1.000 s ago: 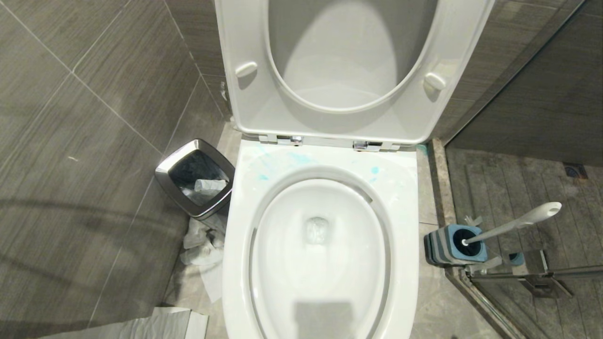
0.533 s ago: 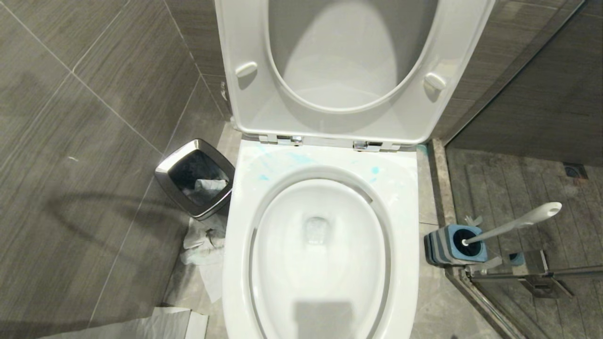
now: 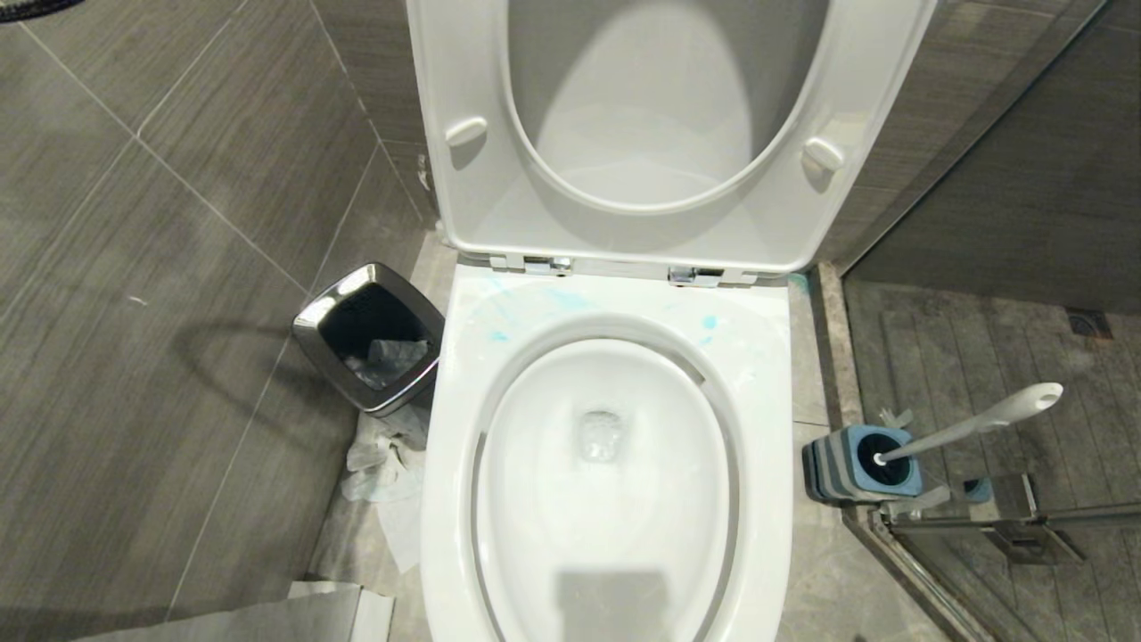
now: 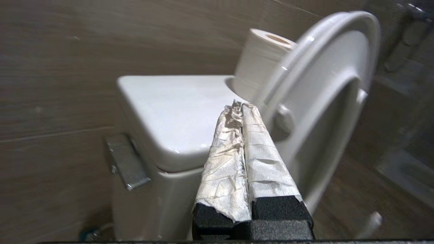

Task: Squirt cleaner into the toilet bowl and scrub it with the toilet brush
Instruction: Close the toilet lid

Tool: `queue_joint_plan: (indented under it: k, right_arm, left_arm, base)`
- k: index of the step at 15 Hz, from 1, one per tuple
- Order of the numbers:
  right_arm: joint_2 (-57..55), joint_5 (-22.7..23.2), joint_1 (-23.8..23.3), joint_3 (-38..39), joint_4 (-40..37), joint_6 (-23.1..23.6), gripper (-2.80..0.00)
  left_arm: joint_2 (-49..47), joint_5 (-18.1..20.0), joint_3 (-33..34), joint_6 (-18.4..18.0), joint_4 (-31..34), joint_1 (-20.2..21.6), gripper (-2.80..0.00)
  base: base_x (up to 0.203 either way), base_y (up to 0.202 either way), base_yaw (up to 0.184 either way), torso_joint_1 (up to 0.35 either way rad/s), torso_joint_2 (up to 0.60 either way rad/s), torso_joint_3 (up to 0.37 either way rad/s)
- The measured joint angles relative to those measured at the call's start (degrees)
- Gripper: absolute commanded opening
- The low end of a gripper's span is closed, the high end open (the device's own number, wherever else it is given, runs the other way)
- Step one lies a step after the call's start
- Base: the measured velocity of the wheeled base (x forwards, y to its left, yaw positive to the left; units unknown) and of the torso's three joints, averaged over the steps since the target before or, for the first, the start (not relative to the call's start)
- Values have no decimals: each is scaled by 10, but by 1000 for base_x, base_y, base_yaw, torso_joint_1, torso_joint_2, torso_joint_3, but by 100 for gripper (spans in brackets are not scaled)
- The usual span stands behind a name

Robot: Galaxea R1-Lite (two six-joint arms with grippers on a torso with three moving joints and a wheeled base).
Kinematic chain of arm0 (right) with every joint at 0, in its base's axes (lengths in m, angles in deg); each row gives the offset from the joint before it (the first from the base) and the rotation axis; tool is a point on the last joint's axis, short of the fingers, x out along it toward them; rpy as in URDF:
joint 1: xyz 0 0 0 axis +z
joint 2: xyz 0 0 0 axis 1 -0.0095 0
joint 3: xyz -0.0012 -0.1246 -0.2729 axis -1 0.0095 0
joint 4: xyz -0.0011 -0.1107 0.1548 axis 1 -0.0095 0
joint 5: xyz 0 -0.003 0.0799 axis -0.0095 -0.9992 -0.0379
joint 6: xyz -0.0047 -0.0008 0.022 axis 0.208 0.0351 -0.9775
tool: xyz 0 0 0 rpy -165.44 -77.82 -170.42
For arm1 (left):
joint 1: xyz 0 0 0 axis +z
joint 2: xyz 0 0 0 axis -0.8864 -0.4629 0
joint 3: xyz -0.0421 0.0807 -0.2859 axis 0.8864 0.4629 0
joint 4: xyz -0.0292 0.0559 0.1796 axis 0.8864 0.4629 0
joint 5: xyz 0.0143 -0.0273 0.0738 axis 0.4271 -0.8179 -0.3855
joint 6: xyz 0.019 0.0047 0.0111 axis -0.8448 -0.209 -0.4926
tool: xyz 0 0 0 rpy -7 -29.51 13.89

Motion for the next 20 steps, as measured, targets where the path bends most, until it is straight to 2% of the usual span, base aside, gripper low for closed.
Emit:
queue_joint_plan:
  k: [2, 6, 11, 18, 20]
  right_arm:
    - [0, 0, 0, 0, 0, 0, -280]
    - [0, 0, 0, 0, 0, 0, -280]
    - [0, 0, 0, 0, 0, 0, -280]
    - [0, 0, 0, 0, 0, 0, -280]
    - [0, 0, 0, 0, 0, 0, -280]
  left_arm:
    - [-30, -49, -38, -7, 0, -26, -280]
    - [-66, -57, -52, -31, -1, -65, -280]
    - [-90, -98, -52, -34, -2, -74, -280]
    - [-105, -117, -54, -40, -5, -86, -280]
    - [-109, -139, -52, -39, -16, -97, -280]
  base:
    - [0, 0, 0, 0, 0, 0]
    - [0, 0, 0, 0, 0, 0]
    - [0, 0, 0, 0, 0, 0]
    - [0, 0, 0, 0, 0, 0]
    - [0, 0, 0, 0, 0, 0]
